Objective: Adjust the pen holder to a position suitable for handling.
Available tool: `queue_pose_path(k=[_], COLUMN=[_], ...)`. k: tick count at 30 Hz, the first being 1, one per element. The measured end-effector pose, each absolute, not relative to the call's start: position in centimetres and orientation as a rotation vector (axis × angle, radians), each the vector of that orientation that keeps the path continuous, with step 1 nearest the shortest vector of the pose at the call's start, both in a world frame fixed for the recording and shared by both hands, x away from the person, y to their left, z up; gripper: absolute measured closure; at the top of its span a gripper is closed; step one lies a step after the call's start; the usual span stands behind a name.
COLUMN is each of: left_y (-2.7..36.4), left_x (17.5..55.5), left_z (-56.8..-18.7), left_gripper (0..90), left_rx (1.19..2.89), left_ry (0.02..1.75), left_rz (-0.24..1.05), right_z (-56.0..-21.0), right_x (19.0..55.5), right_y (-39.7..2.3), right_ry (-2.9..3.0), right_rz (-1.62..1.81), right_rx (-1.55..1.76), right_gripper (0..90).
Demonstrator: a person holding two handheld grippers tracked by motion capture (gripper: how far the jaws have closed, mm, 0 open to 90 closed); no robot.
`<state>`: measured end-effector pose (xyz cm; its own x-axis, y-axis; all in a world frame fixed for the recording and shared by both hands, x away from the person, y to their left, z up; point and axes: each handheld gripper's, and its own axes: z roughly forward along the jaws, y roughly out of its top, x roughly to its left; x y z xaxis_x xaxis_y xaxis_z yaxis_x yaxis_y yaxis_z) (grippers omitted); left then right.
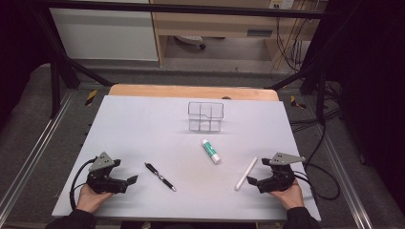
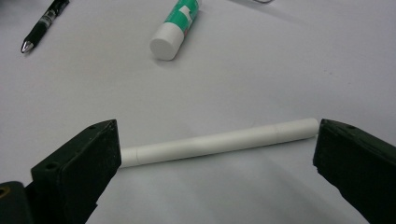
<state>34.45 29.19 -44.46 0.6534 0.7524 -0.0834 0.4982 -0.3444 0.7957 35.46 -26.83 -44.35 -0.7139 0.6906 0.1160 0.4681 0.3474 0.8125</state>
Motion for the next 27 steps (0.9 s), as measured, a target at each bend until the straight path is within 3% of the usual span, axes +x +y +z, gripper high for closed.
queue_pose_path(k=[13, 27], left_y=[29.2, 29.1], left_x=[34.4, 34.4], left_z=[-44.4, -44.5], left_gripper=[3.9, 3.9], left_rx=[2.021, 2.019], left_ry=[0.965, 0.974], left_rz=[0.380, 0.373], right_z=[-43.9, -42.2], right_x=[35.6, 36.8], right_y=[-26.0, -22.2], right_ry=[2.378, 2.418], right_rz=[1.270, 1.219], right_rx=[1.002, 0.894], right_gripper=[2.1, 2.1])
